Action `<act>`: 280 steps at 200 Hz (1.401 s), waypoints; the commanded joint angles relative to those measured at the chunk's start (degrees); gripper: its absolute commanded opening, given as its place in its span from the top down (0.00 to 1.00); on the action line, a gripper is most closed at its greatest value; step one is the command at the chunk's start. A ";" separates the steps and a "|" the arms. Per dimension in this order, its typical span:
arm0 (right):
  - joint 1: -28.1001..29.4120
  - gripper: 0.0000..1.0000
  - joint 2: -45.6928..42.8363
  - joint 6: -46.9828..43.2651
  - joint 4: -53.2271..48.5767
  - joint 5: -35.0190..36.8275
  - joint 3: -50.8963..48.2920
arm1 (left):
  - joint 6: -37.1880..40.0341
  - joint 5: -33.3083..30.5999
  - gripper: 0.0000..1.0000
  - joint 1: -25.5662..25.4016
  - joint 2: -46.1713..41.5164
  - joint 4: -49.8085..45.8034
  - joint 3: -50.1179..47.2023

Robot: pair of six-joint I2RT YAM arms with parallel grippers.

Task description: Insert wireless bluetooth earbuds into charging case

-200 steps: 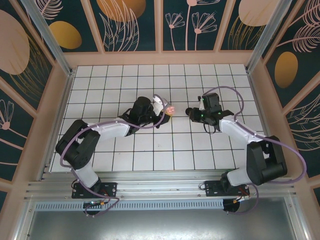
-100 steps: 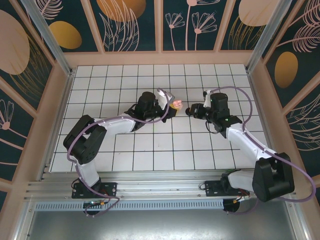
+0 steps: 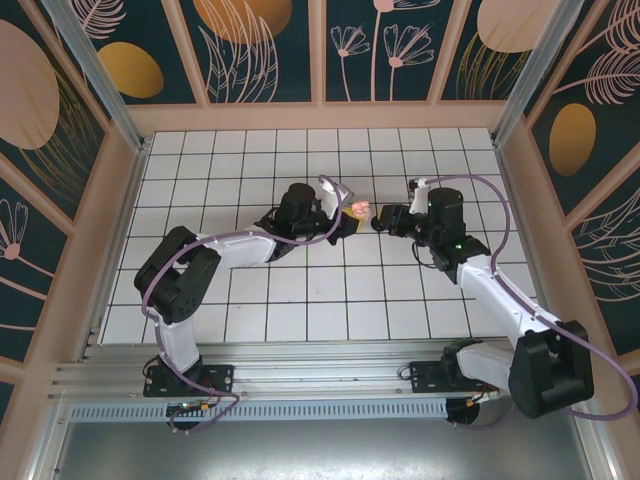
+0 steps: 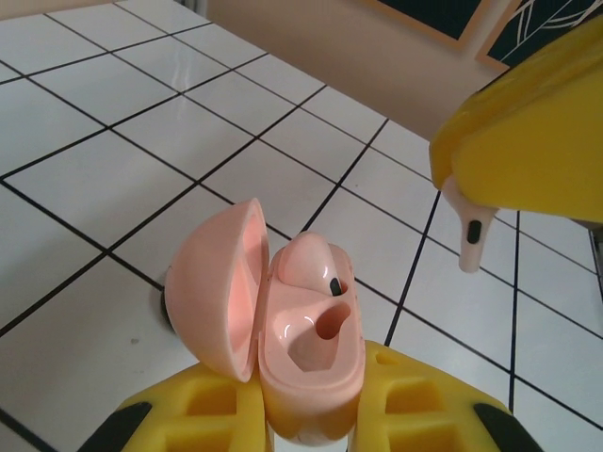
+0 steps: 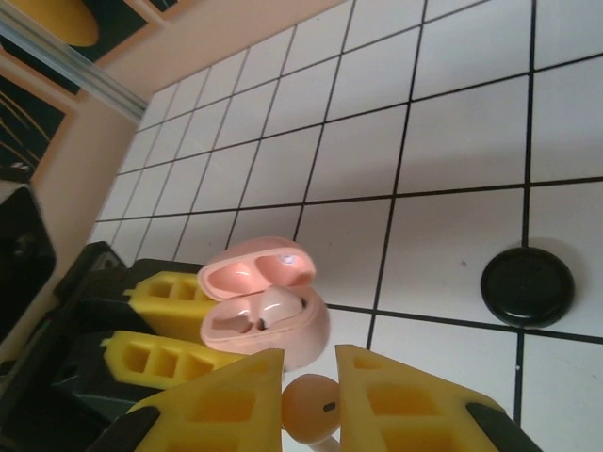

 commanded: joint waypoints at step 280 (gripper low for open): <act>-1.40 0.82 -4.47 4.89 22.51 -14.54 -3.04 | -10.58 7.67 0.94 -0.35 3.06 15.66 1.68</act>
